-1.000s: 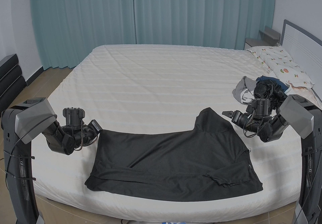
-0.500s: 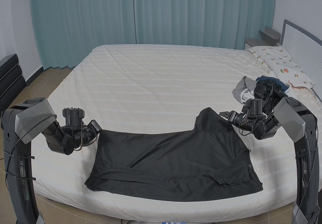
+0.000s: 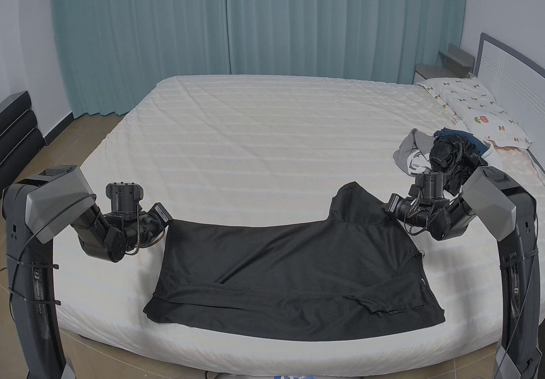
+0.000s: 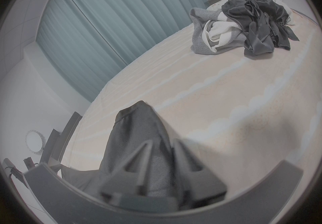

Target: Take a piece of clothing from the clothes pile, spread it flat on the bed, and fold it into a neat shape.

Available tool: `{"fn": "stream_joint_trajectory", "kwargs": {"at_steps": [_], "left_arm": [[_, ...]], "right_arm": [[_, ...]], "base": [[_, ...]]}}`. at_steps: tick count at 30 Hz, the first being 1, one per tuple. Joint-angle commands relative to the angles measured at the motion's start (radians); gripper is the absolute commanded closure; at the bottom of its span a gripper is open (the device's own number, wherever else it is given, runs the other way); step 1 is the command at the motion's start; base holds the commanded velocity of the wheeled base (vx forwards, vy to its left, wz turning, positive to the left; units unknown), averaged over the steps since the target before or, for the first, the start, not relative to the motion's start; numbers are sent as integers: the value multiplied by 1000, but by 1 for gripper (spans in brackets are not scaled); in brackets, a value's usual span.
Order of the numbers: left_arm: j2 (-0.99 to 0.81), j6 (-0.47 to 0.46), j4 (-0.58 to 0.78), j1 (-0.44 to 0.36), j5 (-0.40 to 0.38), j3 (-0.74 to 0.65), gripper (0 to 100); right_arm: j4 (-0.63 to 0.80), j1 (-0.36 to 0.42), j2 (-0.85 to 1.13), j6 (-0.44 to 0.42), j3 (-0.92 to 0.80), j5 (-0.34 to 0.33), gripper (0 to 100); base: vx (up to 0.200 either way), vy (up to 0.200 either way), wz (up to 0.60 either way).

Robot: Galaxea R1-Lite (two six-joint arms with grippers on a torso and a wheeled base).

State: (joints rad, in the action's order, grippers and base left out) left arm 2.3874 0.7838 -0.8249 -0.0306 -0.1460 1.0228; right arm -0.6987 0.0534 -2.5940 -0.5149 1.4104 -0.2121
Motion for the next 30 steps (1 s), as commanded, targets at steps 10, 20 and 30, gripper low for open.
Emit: {"fn": "stream_joint_trajectory", "kwargs": {"at_steps": [10,20,30], "left_arm": [[-22,-1,-2,14,2,0,100],[-34,3,-5,37,-1,11,100],[-24,2,-60,44,-3,0,100]], "right_arm": [[-71,-24,100,-16,-108,-24,100],[-229,-47,127,-19,-200,-53,100],[-263,-47,130,-31,-237,-64,100]], "base": [[0,0,0],[0,0,0],[0,0,0]]}}
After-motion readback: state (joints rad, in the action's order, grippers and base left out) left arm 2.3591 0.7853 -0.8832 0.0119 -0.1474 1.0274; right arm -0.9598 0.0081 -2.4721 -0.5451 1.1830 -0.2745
